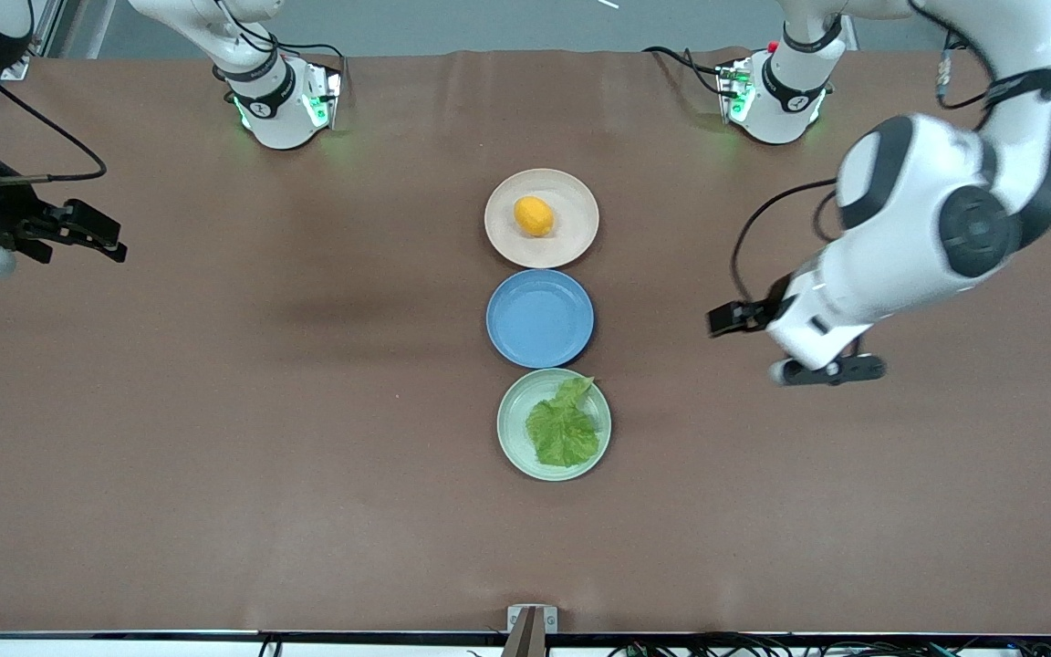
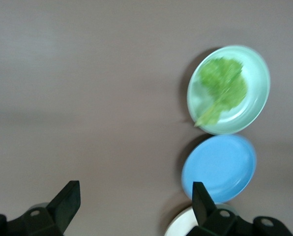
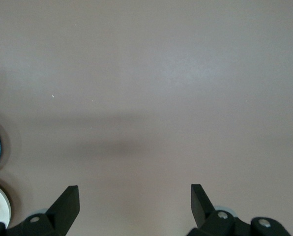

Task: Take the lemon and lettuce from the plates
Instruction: 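Lower the left gripper onto the lettuce while the right gripper reaches the lemon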

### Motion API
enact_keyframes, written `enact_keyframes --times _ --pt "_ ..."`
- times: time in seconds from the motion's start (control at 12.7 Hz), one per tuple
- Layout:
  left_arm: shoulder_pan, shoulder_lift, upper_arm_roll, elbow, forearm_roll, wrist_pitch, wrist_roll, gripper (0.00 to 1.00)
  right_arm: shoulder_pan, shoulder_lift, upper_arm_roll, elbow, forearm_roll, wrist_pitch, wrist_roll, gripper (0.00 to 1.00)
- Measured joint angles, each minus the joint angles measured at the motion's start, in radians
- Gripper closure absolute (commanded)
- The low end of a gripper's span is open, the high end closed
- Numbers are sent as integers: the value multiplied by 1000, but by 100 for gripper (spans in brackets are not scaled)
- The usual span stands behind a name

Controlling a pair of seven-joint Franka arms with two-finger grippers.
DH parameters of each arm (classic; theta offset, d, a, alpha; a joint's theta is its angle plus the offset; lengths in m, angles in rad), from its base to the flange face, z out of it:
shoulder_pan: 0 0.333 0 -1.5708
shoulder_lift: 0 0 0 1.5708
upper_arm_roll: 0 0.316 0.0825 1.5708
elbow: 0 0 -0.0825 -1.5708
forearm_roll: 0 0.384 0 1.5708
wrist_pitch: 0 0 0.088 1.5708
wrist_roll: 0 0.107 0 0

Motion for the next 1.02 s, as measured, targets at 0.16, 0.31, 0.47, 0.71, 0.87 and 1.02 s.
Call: enact_keyframes --times 0.16,0.31,0.47,0.71,0.87,1.02 --pt "-64 65 -1 3 -6 163 -153 0 6 75 4 9 0 -2 0 0" --pt "-119 139 -1 14 -7 330 -306 0 23 120 7 8 2 -19 103 0" --pt "-161 222 -1 30 -7 481 -432 0 86 121 10 -3 4 -43 387 0" --pt "-207 346 0 62 -7 648 -542 0 215 115 18 -34 78 -52 856 0" --pt "-224 400 2 78 -7 727 -572 0 288 115 20 -60 120 -31 1105 0" --pt "-233 434 4 84 -7 777 -581 0 390 115 22 -103 134 40 1360 0"
